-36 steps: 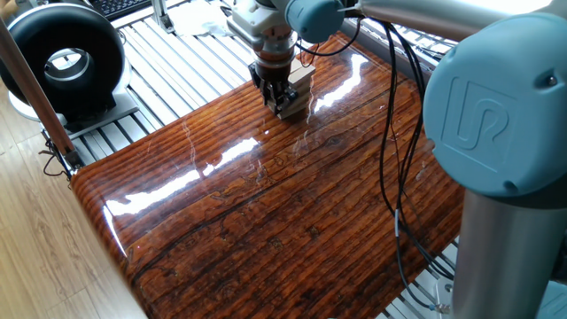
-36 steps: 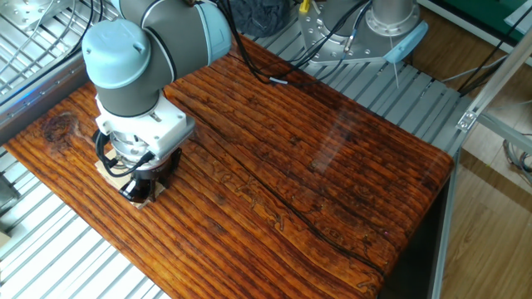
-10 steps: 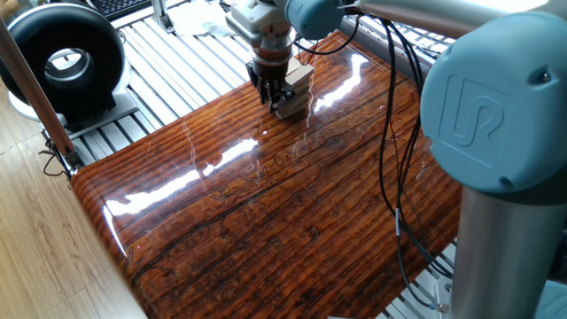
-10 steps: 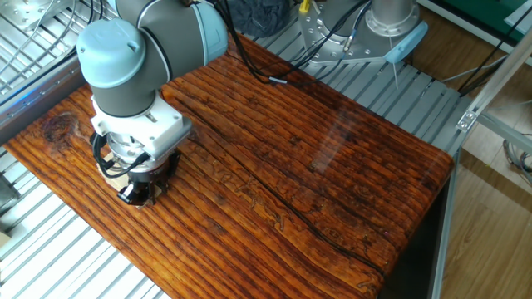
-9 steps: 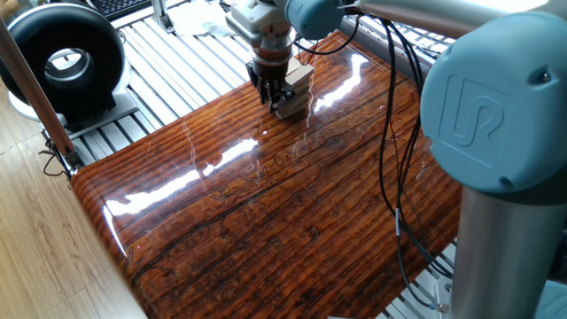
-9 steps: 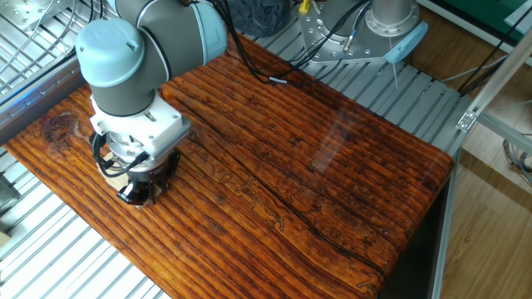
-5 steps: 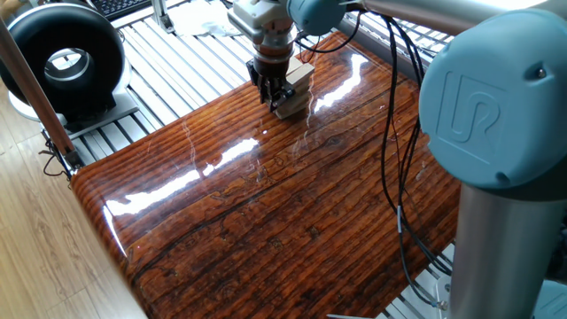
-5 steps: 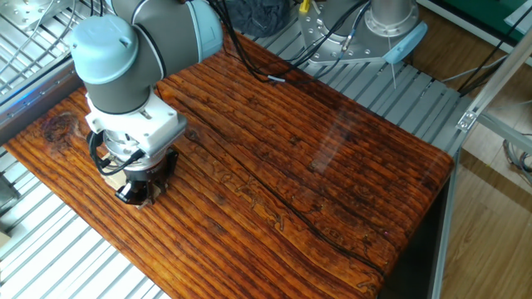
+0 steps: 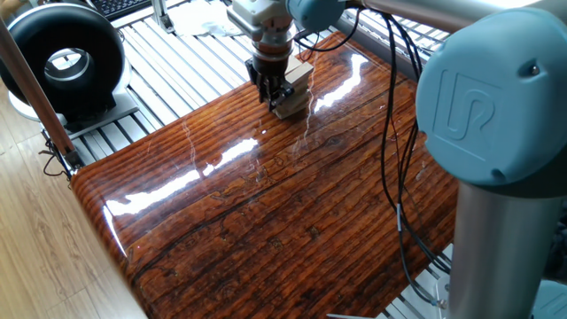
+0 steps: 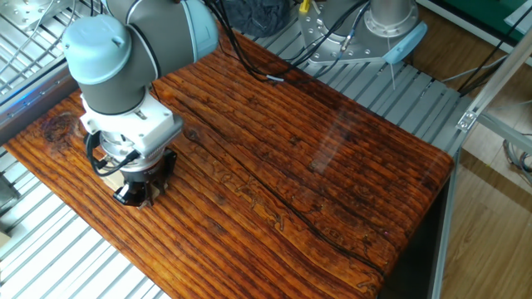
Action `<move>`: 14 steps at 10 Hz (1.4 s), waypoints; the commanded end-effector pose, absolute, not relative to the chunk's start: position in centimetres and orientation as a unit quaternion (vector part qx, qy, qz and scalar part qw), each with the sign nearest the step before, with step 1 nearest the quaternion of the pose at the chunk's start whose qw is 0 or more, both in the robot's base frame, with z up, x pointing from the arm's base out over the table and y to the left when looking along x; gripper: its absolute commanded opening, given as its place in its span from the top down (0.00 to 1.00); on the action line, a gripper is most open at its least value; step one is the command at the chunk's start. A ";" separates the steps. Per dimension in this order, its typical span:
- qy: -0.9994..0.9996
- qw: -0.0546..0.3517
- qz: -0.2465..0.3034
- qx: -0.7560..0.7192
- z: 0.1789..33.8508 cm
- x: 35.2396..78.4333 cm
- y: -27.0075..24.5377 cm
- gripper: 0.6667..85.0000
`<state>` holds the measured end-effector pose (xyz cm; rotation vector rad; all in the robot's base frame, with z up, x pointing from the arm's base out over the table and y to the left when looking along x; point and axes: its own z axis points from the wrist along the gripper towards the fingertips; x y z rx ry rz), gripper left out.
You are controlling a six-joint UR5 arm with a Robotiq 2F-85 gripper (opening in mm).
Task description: Play Jenga
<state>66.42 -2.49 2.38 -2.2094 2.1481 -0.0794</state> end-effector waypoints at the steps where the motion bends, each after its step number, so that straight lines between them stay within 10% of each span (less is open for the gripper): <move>1: 0.705 0.034 -0.015 -0.709 2.5 66.3 -2.2 0.72; 14: 0.713 0.050 0.000 -0.699 2.5 66.2 -1.9 0.75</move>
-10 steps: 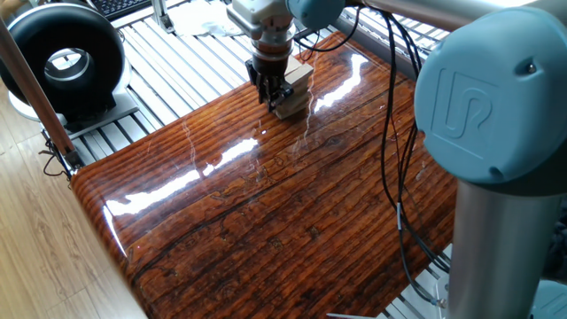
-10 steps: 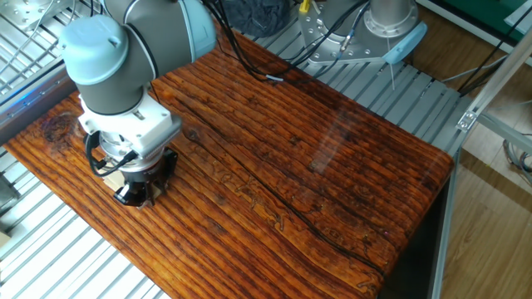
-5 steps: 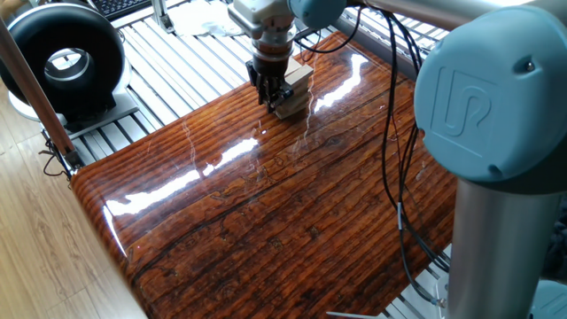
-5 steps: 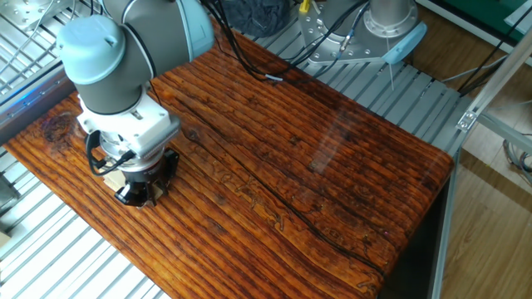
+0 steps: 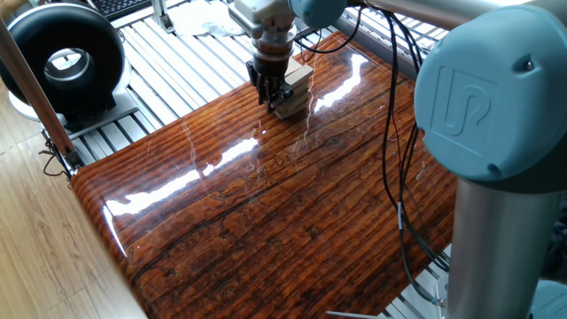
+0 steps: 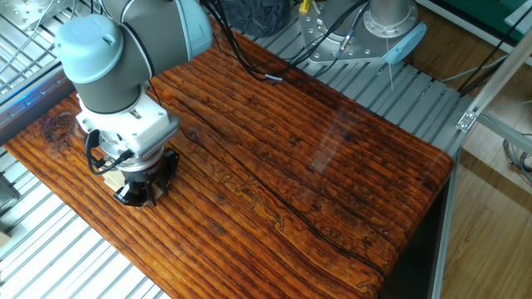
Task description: Play Jenga
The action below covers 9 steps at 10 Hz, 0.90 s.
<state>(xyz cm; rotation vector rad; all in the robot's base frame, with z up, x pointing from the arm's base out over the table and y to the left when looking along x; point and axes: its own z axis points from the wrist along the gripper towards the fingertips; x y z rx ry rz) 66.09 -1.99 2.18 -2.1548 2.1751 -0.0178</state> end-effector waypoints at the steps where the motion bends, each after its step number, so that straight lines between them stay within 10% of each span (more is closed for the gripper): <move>1: 0.713 0.051 0.001 -0.699 2.6 66.1 -2.0 0.76; 9: 0.717 0.062 0.013 -0.694 2.3 66.4 -0.9 0.77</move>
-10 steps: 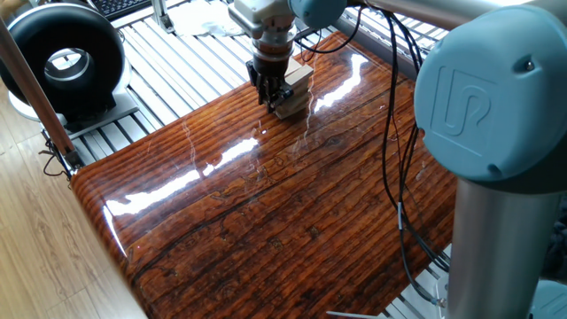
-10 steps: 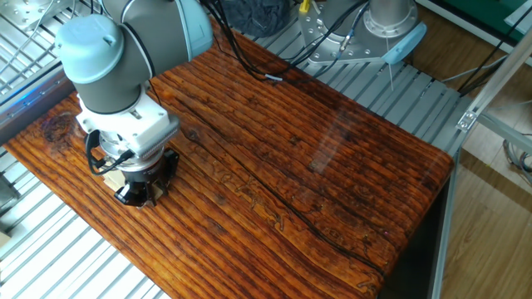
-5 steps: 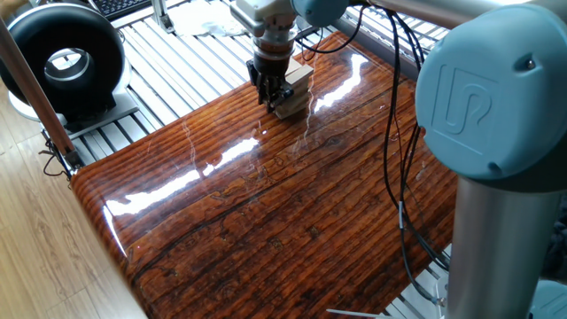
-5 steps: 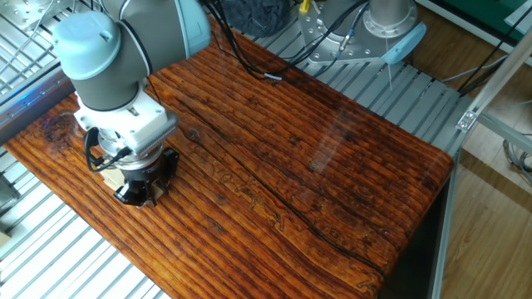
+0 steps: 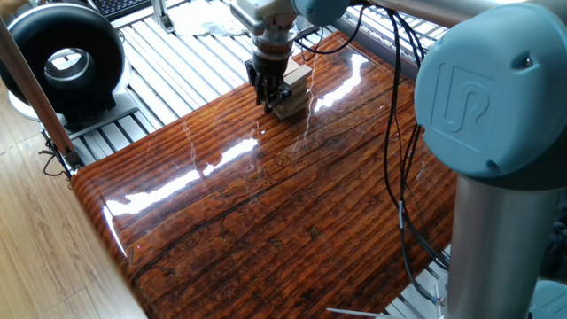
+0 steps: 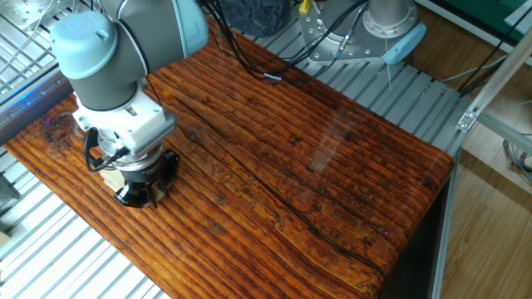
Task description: Play Jenga
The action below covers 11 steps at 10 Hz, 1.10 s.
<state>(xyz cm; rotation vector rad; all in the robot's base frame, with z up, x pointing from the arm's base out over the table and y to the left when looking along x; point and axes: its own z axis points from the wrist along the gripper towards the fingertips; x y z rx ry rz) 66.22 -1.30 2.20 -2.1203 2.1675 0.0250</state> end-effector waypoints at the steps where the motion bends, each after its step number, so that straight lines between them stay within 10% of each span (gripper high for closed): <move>1: 0.717 0.062 0.013 -0.694 2.4 66.4 -0.9 0.77; 11: 0.715 0.061 0.009 -0.696 2.5 66.5 -1.3 0.79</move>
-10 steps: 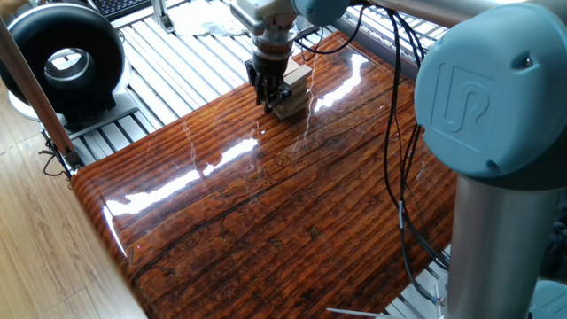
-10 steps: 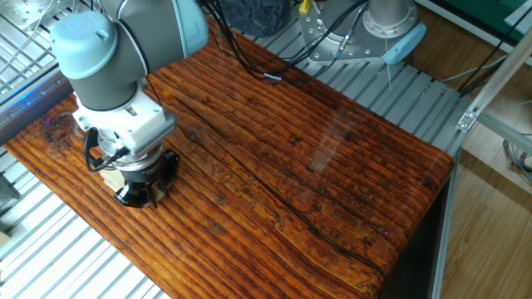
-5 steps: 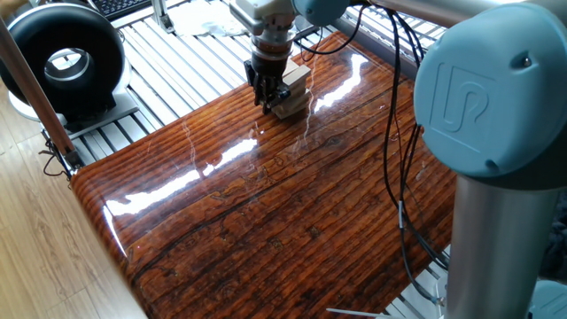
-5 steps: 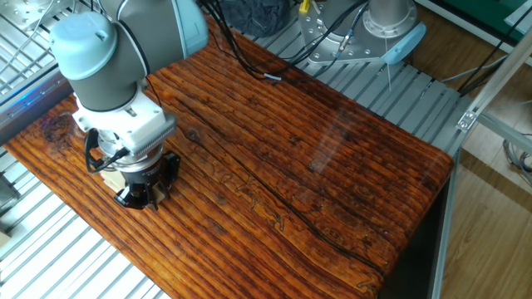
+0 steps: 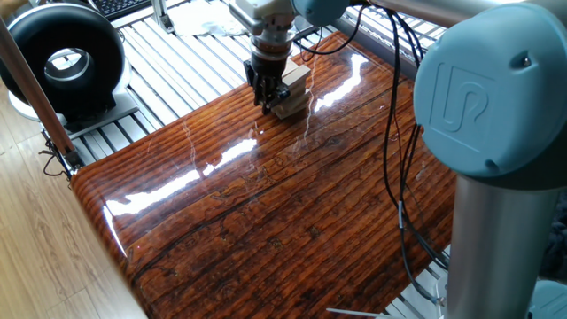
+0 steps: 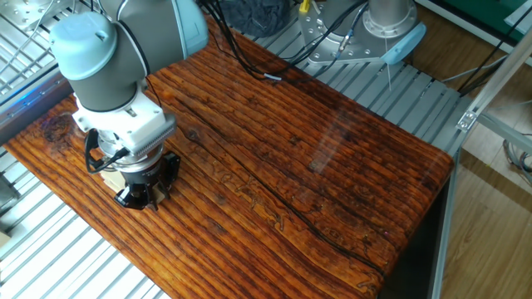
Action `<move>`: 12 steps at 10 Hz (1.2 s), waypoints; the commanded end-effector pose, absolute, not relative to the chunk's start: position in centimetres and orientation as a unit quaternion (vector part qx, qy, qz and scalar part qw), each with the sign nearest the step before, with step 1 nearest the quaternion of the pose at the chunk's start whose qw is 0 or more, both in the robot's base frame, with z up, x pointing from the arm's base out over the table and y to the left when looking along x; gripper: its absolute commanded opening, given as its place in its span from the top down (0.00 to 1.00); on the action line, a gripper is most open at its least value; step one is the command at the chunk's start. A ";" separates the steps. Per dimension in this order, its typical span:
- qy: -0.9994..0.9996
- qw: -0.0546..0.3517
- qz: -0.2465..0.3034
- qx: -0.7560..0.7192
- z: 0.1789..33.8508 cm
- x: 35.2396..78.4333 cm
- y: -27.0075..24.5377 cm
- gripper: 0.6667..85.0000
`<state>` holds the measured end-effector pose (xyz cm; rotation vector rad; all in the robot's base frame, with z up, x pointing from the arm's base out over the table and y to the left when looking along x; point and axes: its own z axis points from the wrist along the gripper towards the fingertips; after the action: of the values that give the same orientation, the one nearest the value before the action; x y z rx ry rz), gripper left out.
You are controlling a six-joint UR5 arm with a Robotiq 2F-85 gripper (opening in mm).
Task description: Play Jenga
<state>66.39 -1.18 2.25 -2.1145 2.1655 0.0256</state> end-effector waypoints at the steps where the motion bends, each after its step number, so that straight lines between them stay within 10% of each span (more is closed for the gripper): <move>1: 0.715 0.061 0.009 -0.696 2.4 66.5 -1.3 0.79; 12: 0.713 0.066 0.007 -0.698 2.4 66.6 -1.8 0.82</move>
<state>66.48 -1.64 2.33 -2.1180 2.1510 0.0167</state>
